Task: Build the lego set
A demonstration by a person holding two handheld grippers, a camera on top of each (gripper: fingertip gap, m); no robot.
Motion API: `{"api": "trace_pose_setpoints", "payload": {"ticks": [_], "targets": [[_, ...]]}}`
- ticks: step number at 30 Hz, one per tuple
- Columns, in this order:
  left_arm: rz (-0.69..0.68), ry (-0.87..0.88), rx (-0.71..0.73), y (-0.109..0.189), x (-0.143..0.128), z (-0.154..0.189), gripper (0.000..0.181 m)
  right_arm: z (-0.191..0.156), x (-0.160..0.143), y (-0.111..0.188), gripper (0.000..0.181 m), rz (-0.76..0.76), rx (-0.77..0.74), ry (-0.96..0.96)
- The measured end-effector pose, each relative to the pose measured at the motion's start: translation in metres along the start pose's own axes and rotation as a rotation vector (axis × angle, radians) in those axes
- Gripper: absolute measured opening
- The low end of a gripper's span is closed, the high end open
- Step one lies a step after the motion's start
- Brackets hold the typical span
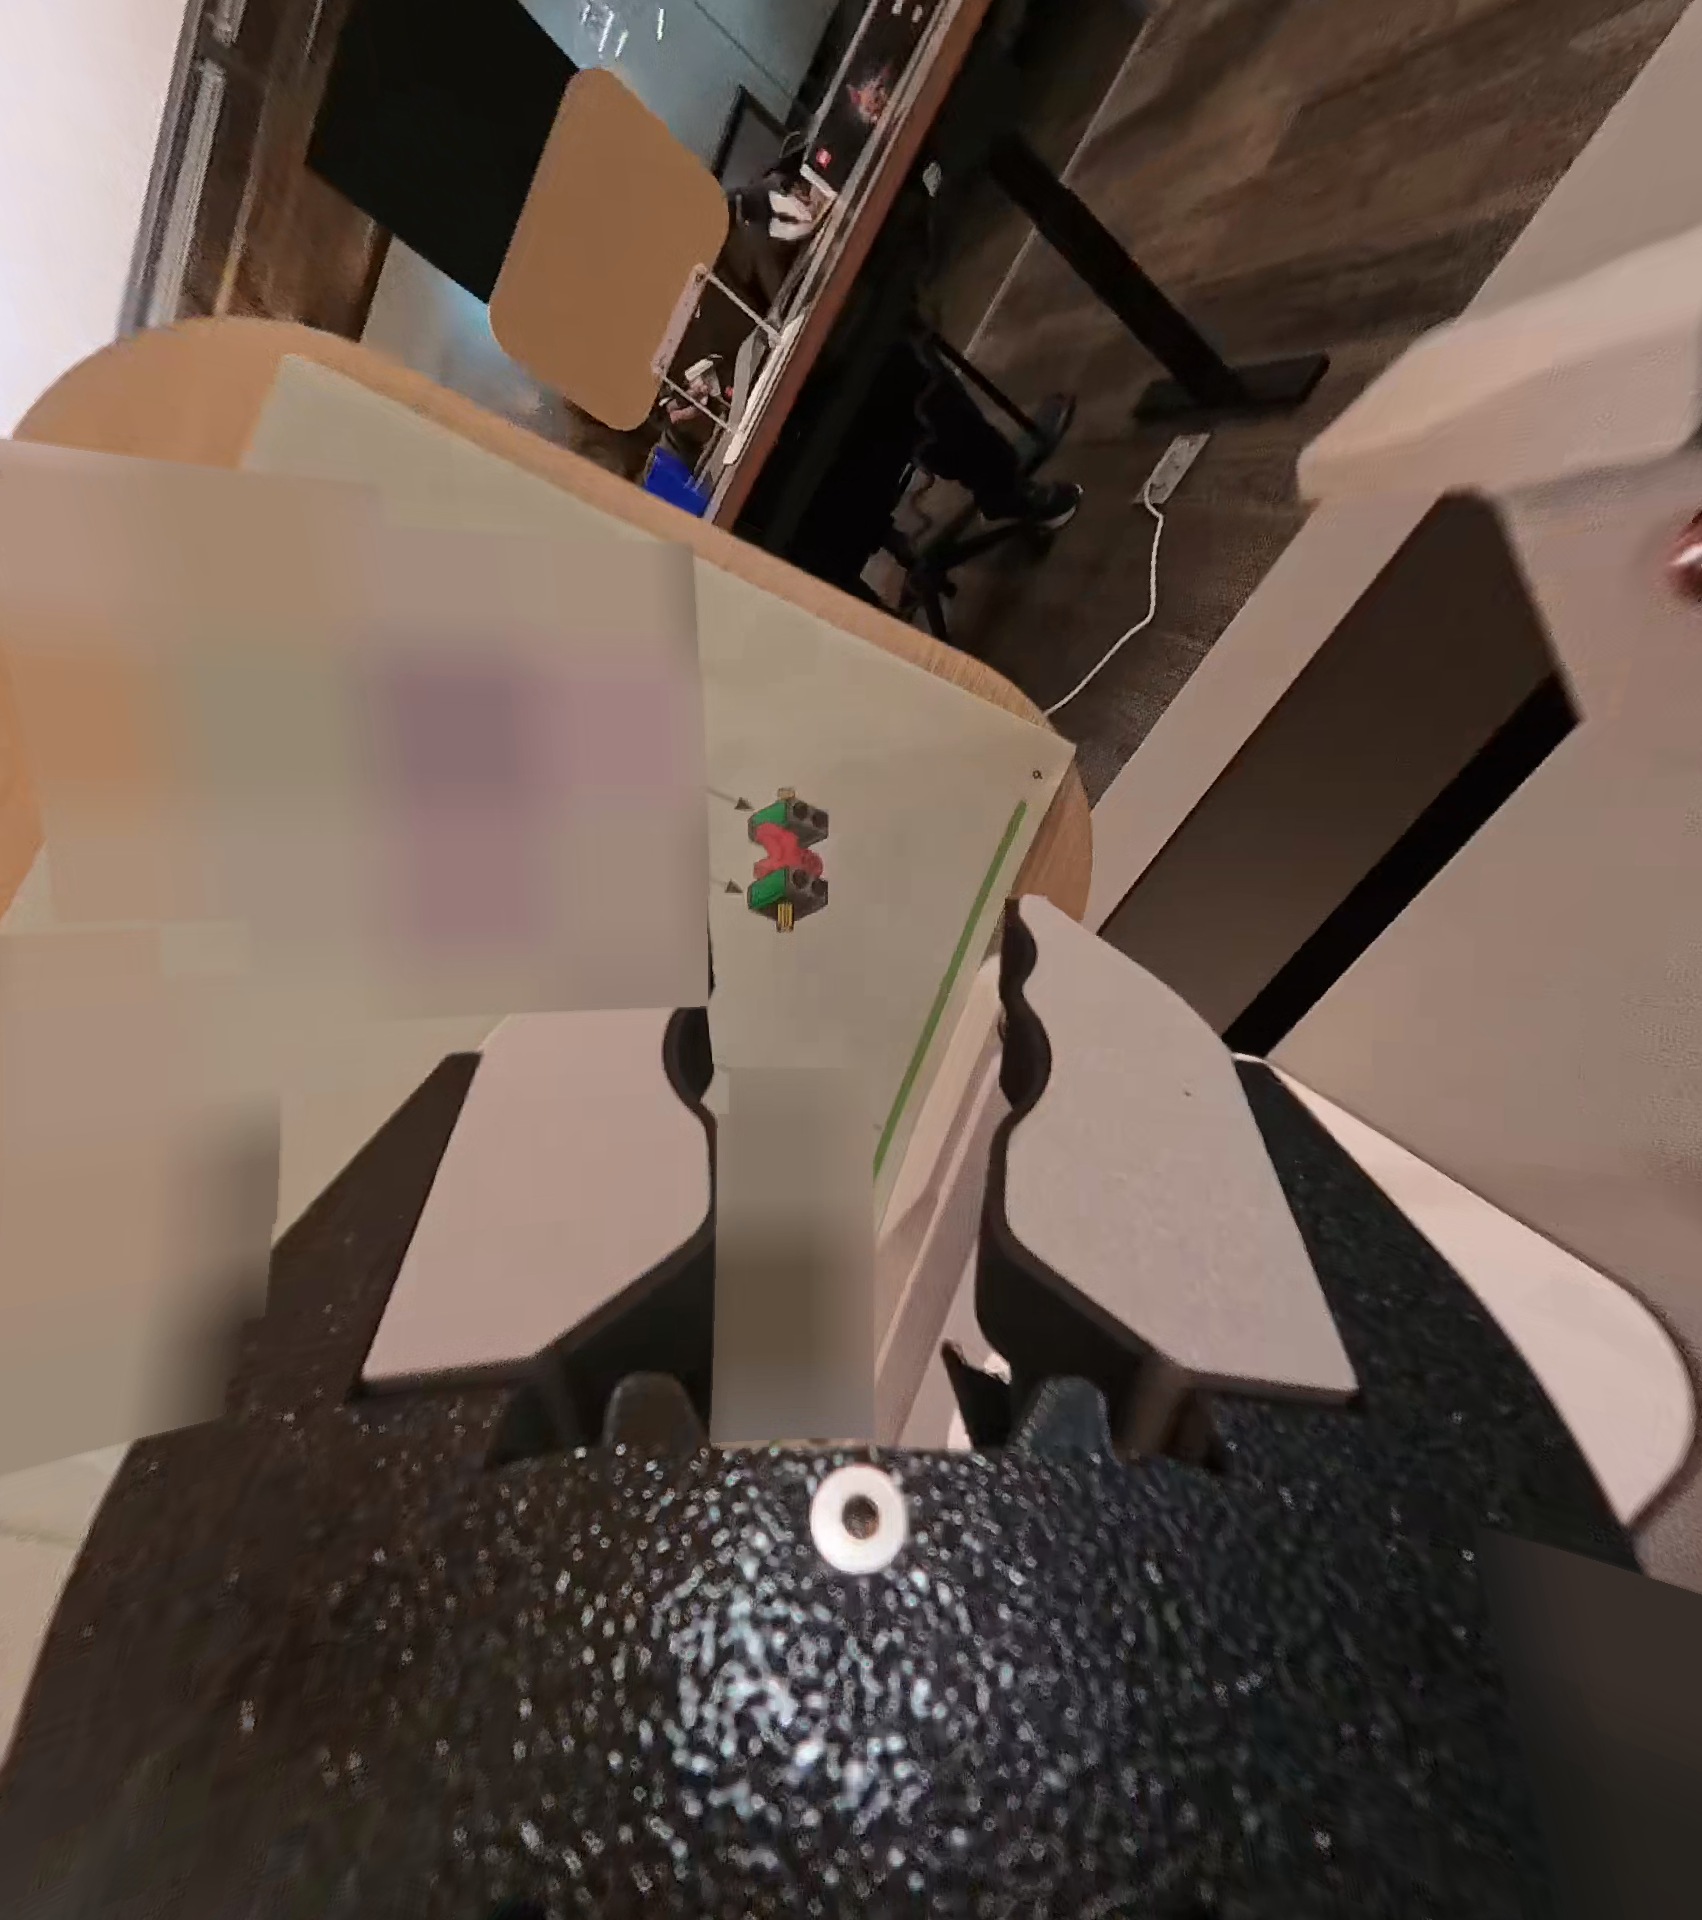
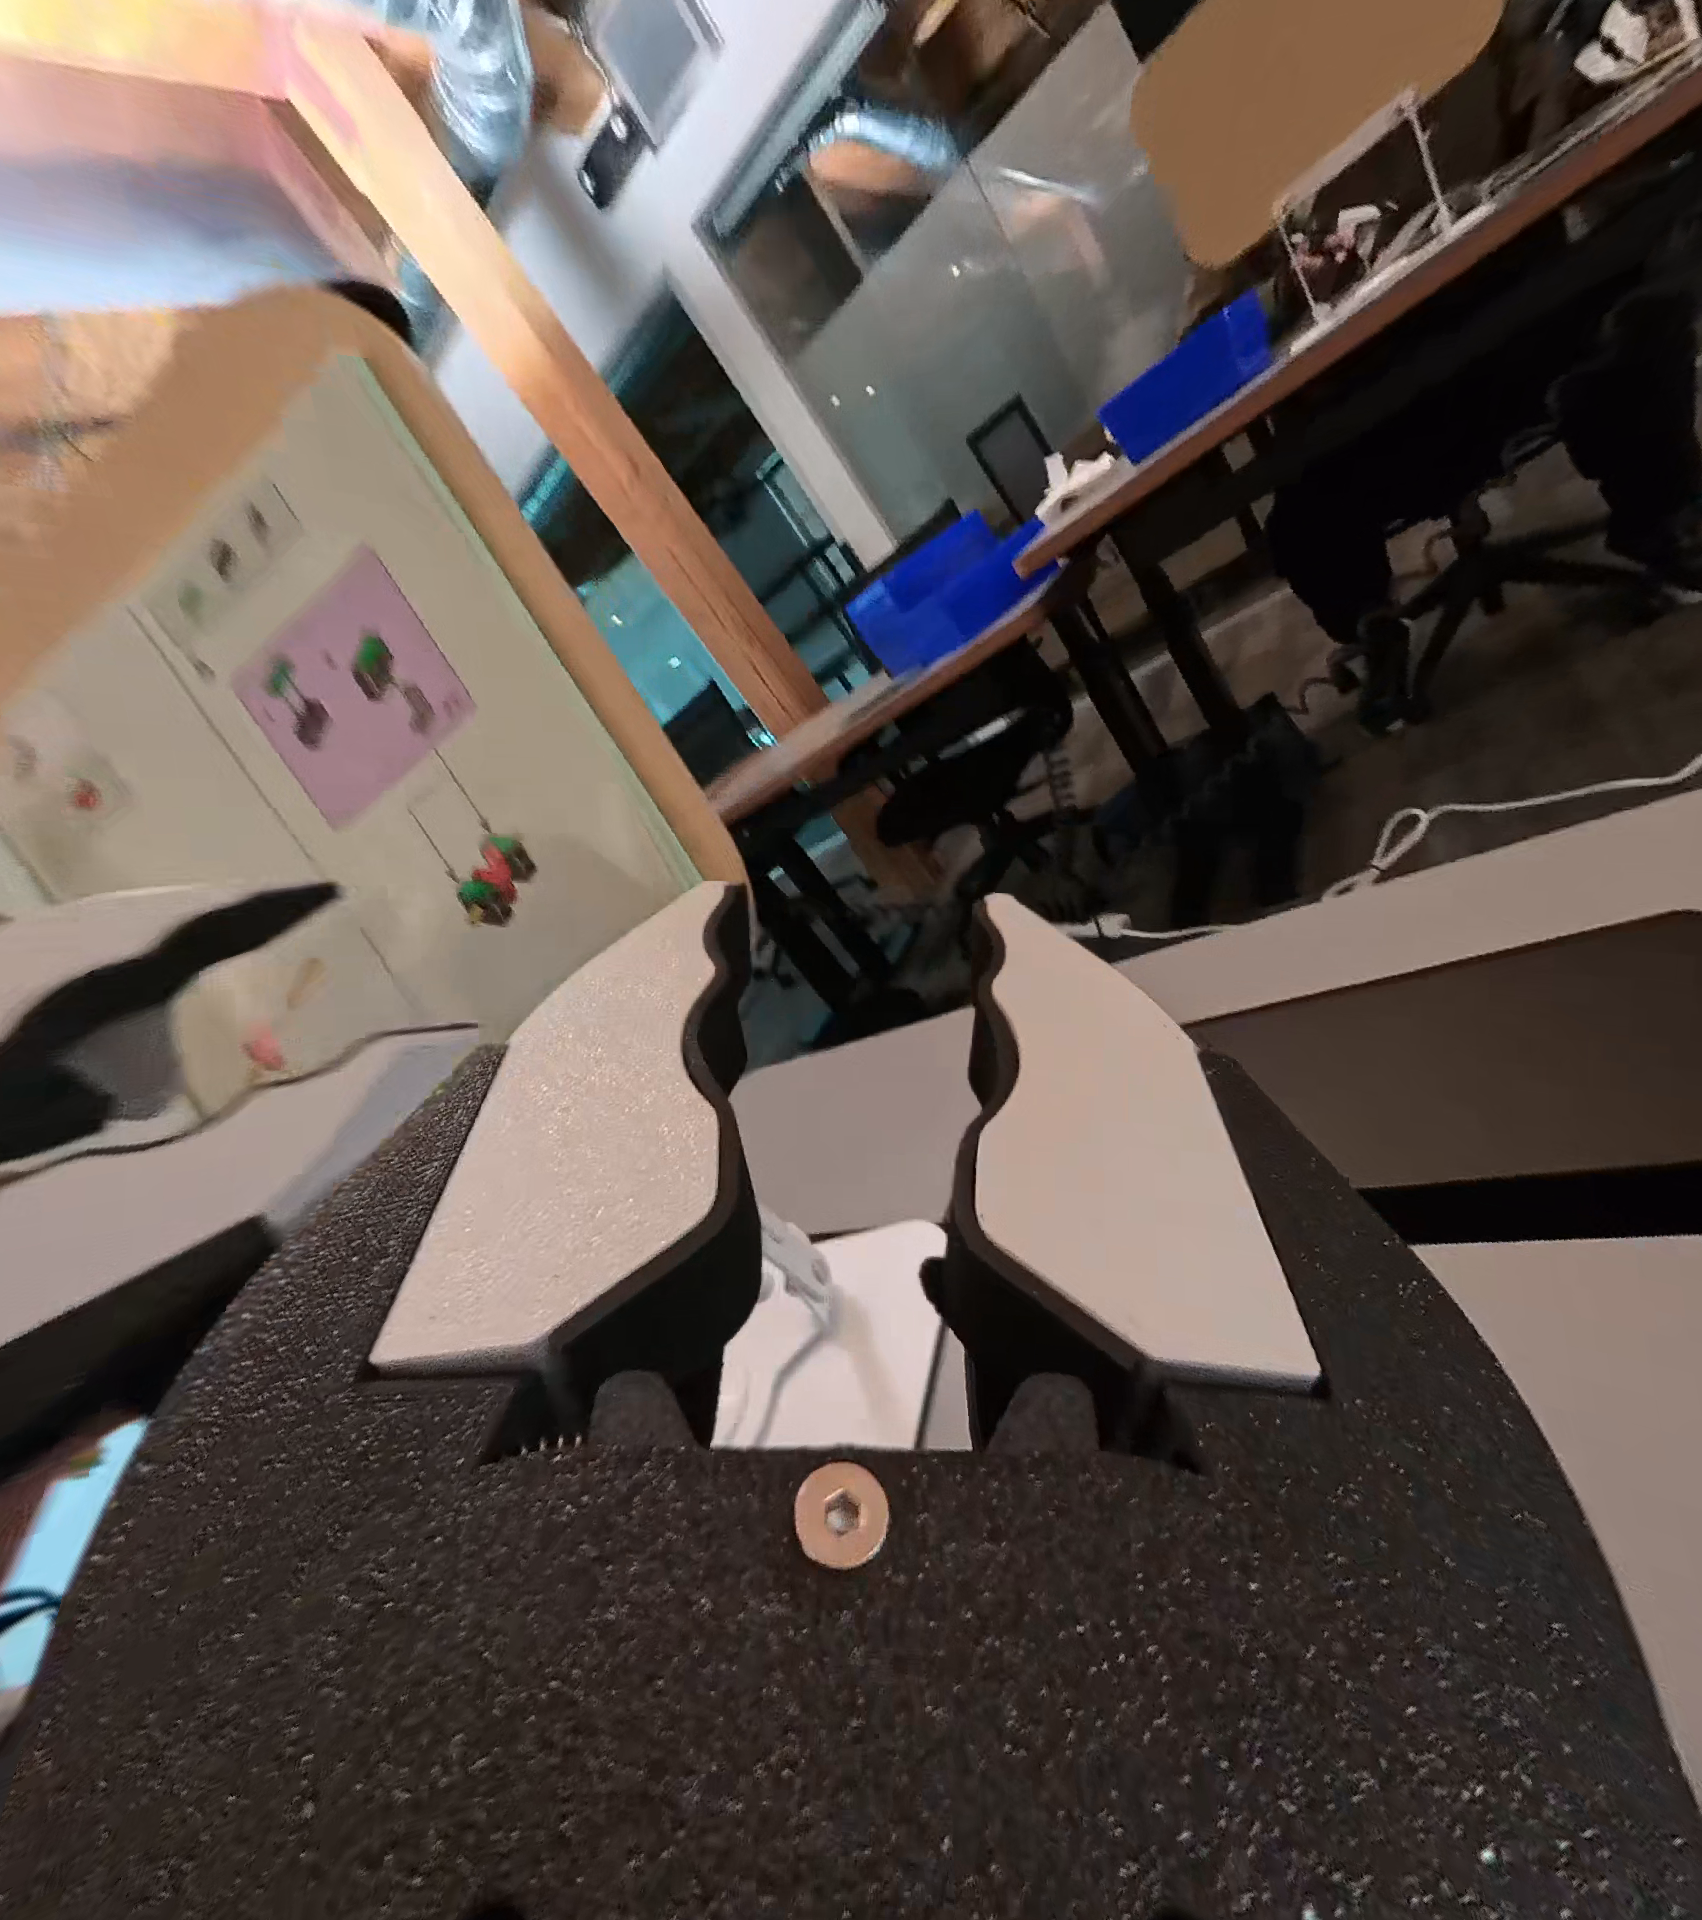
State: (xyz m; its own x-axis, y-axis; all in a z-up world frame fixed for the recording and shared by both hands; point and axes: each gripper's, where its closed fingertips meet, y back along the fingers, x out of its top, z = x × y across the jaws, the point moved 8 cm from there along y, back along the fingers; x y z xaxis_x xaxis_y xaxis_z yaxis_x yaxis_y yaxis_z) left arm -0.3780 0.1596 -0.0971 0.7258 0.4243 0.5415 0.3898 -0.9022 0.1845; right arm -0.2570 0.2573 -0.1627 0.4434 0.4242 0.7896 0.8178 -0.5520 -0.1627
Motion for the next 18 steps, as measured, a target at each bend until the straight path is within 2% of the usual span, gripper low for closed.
{"api": "trace_pose_setpoints", "payload": {"ticks": [1, 5, 9, 12, 18], "targets": [[-0.004, -0.024, -0.003, -0.005, 0.001, 0.001, 0.055, 0.0, 0.003, 0.002, 0.04, 0.012, 0.018, -0.007], [0.005, -0.102, -0.002, -0.018, 0.01, 0.008, 0.06, 0.002, 0.012, 0.007, 0.04, 0.051, 0.03, 0.03], [0.016, -0.148, -0.077, -0.03, 0.006, 0.009, 0.073, 0.001, 0.015, 0.006, 0.04, 0.051, 0.047, 0.06], [0.022, -0.168, -0.106, -0.034, 0.001, 0.008, 0.068, 0.0, 0.013, 0.006, 0.039, 0.062, 0.061, 0.057], [-0.002, -0.269, -0.055, -0.037, -0.001, 0.009, 0.064, 0.004, 0.011, 0.006, 0.039, 0.06, 0.106, -0.024]]}}
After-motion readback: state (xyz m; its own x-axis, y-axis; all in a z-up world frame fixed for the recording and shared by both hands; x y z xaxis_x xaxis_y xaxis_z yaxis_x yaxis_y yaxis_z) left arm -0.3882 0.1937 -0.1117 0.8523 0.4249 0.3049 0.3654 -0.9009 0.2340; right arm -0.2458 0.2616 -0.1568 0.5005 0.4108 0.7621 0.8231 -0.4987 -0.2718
